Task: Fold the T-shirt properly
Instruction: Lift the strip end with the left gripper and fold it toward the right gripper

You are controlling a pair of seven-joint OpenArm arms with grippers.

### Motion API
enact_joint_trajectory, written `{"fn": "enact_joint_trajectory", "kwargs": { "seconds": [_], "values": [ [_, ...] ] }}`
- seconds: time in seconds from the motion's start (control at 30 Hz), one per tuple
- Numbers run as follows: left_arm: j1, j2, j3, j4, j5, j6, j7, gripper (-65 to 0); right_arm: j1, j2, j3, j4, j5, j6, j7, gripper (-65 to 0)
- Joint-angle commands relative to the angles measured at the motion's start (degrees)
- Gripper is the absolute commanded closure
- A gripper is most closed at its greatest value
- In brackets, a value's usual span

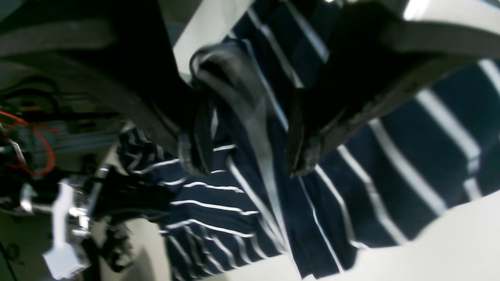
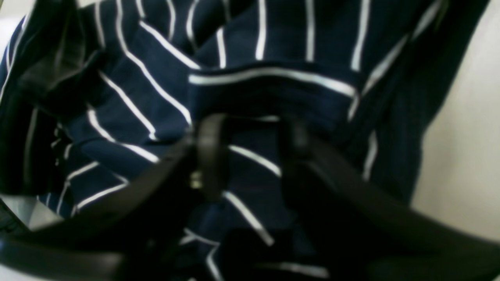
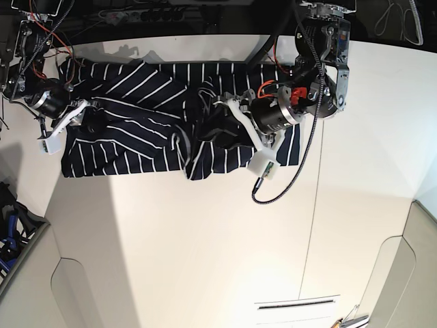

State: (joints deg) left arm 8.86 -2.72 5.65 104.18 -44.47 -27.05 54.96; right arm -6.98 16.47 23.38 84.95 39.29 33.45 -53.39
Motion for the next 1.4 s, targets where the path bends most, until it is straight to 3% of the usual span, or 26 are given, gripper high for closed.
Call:
{"fn": "enact_joint_trajectory", "kwargs": {
  "seconds": [0.0,0.1,0.27,0.57,0.73,1.0,1.37],
  "values": [
    [-0.6,0.2,0.9,0.9,-1.4,-0.9,-1.1,-33.1,0.5,0.8,0.3,0.9,0.8,0.2,0.7,-27.5],
    [-0.6,0.2,3.2,0.9,-1.3,-0.9,-1.0,-33.1,0.6,0.9,0.3,0.9,1.3,-0.4,-0.7,-28.5],
    [0.1,0.2,6.4,0.9,0.9,-0.9,-0.5,-33.1,0.9,0.9,3.6,2.6,8.4,-0.6,-7.0,-28.5],
    [0.7,-0.2,6.3,0.9,4.6,-1.1,-0.3,-33.1,0.8,1.0,15.0,5.7,9.6,0.0,-7.9,-29.2],
    [0.7,-0.2,6.3,0.9,6.7,-1.1,-0.3,-33.1,0.4,1.0,17.0,5.1,6.9,0.0,-7.0,-43.6],
    [0.7,-0.2,6.3,0.9,6.6,-1.1,-1.3,-33.1,0.4,1.0,14.4,-1.9,7.8,0.0,-5.7,-43.6],
    [0.7,-0.2,6.3,0.9,7.4,-1.1,-2.1,-33.1,0.4,0.8,1.9,-6.1,7.6,0.7,-4.3,-43.4]
  ]
}}
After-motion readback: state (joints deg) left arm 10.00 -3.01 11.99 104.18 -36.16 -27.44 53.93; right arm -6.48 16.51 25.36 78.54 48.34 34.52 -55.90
